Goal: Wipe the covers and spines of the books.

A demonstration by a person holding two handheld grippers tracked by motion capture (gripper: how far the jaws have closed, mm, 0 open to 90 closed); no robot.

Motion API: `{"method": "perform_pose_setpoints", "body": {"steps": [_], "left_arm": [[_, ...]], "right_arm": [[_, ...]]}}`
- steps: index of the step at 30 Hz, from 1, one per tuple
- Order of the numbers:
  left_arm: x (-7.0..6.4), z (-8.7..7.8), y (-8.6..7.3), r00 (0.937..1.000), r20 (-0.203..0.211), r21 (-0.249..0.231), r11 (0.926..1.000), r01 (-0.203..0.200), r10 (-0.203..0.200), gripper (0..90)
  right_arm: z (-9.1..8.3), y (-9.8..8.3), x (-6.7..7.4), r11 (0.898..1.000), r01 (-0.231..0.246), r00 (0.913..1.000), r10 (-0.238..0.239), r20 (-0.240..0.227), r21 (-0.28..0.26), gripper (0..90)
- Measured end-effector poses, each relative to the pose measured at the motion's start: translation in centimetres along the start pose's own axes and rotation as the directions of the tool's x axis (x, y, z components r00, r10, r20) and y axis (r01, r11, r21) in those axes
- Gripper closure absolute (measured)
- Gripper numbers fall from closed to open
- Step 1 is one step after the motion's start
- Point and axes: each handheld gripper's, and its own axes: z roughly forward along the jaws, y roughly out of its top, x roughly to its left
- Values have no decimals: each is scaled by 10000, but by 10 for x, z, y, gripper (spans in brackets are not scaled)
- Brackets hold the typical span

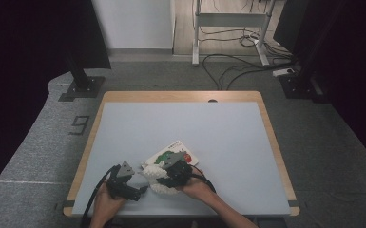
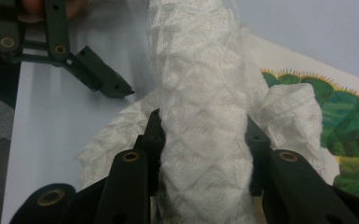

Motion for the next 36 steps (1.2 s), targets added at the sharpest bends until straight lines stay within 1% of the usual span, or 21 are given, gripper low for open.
{"method": "perform_pose_setpoints", "body": {"steps": [2, 7, 8, 11, 13, 14, 18, 27, 36], "left_arm": [[-1, -1, 0, 9999, -99, 5, 10000, 34, -34, 0], [-1, -4, -3, 9998, -128, 46, 9998, 178, -177, 0], [-1, -4, -4, 9997, -141, 34, 9998, 206, -205, 0], [-1, -4, -4, 9997, -122, 31, 9997, 223, -222, 0], [-1, -4, -4, 9997, -121, 22, 9997, 224, -224, 0], [-1, -4, -4, 9997, -119, 16, 9997, 230, -229, 0], [-1, -4, -4, 9996, -110, -1, 9997, 242, -242, 0], [-1, -3, -4, 9996, -106, -6, 9997, 248, -248, 0], [-1, -3, -4, 9996, -106, -4, 9997, 247, -248, 0]], "right_arm": [[2, 2, -1, 10000, -18, 10000, 17, 37, 19, 628], [8, 9, -6, 9999, 21, 10000, -21, 63, 111, 631], [9, 10, -6, 9999, -56, 10000, 55, 82, 135, 631], [12, 14, -10, 9999, -38, 9999, 36, 98, 167, 632], [15, 17, -11, 9997, -146, 9998, 143, 156, 186, 632], [16, 18, -13, 9998, -87, 9998, 85, 170, 158, 632], [19, 22, -16, 9996, -139, 9996, 133, 232, 235, 632], [19, 21, -19, 9997, -143, 9997, 139, 195, 198, 639], [13, 16, -29, 9993, -336, 9985, 328, 441, 161, 643]]}}
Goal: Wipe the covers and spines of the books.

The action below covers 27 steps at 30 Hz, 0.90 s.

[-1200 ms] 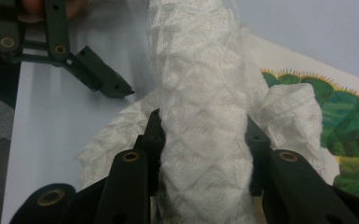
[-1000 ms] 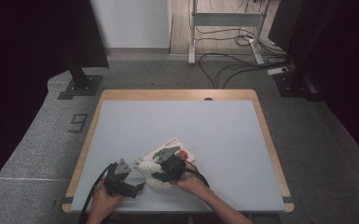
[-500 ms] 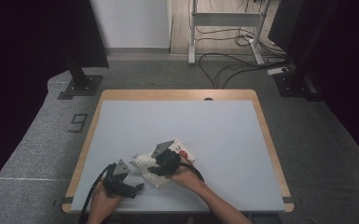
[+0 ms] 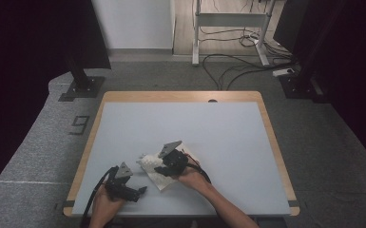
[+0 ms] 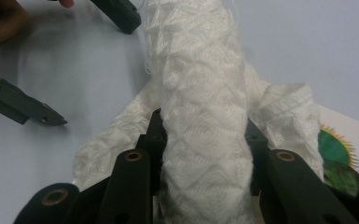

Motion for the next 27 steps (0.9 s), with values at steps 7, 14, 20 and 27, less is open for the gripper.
{"method": "perform_pose_setpoints", "body": {"steps": [7, 14, 20, 27], "left_arm": [[0, 0, 0, 10000, -9, 6, 10000, -17, 17, 0], [0, 0, 0, 10000, -3, 5, 10000, -13, 13, 0], [0, 0, 0, 10000, -1, 5, 10000, -13, 13, 0], [0, 0, 0, 10000, -1, 3, 10000, -11, 11, 0]], "right_arm": [[-6, -6, -11, 9995, -317, 9990, 318, 329, -46, 643], [-12, -13, -24, 9983, -566, 9965, 575, 605, -154, 642], [-18, -18, -35, 9965, -811, 9926, 825, 887, -192, 642], [-25, -25, -48, 9933, -1129, 9858, 1148, 1227, -229, 642]]}}
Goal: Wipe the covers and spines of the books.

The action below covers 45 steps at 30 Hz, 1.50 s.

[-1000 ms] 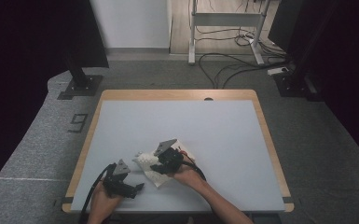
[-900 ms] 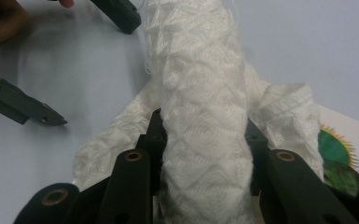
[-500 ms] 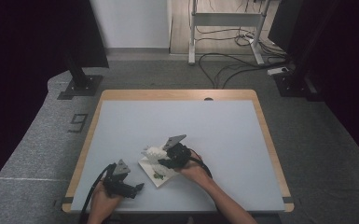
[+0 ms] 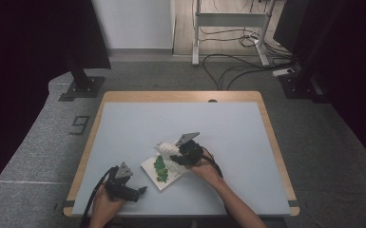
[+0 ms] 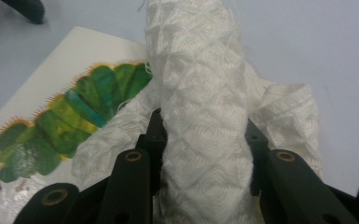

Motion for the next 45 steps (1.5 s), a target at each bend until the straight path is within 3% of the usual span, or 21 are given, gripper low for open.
{"method": "perform_pose_setpoints", "body": {"steps": [9, 23, 37, 45], "left_arm": [[0, 0, 0, 10000, -2, 1, 10000, 0, 0, 0], [0, 0, 0, 10000, 2, 0, 10000, 3, -3, 0], [0, 0, 0, 10000, 3, 6, 10000, 1, -1, 0], [0, 0, 0, 10000, 5, 4, 10000, 1, -1, 0]], "right_arm": [[-7, -7, -17, 9995, -314, 9983, 314, 501, -17, 642], [-16, -14, -36, 9962, -869, 9924, 862, 879, 32, 637], [-4, 2, -34, 9985, -428, 9901, 380, 1350, 330, 639], [6, 11, -36, 9982, -467, 9895, 411, 1386, 369, 638]]}}
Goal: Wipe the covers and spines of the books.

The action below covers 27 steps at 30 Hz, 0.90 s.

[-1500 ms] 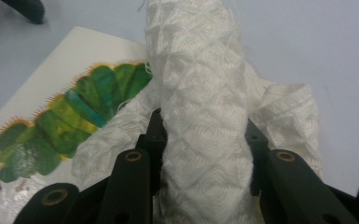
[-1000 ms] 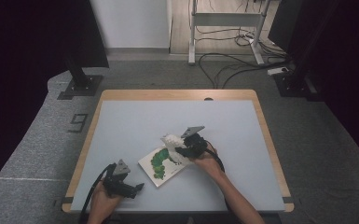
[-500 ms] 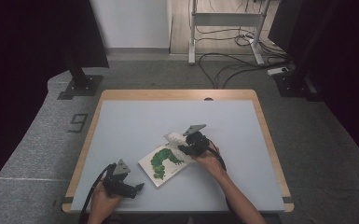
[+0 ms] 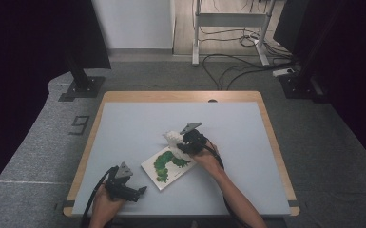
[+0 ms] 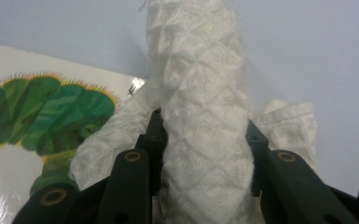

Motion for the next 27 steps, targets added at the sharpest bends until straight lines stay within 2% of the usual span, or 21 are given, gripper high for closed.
{"method": "perform_pose_setpoints", "body": {"steps": [10, 15, 17, 20, 27], "left_arm": [[0, 0, 0, 10000, 5, -5, 10000, 12, -12, 0], [0, 0, 0, 10000, 6, -8, 10000, 19, -19, 0], [0, 0, 0, 10000, 6, -1, 10000, 10, -10, 0], [0, 0, 0, 10000, 4, -2, 10000, 10, -10, 0], [0, 0, 0, 10000, 4, -8, 10000, 14, -14, 0]], "right_arm": [[8, 9, -1, 10000, -46, 10000, 46, -16, 9, 637], [9, 10, 5, 9997, 231, 9996, -231, 161, 25, 641], [9, 12, 9, 9993, 383, 9993, -383, 37, 13, 642], [11, 13, 15, 9992, 400, 9988, -401, -283, -41, 642], [13, 15, 25, 9984, 546, 9960, -554, -695, -130, 641]]}}
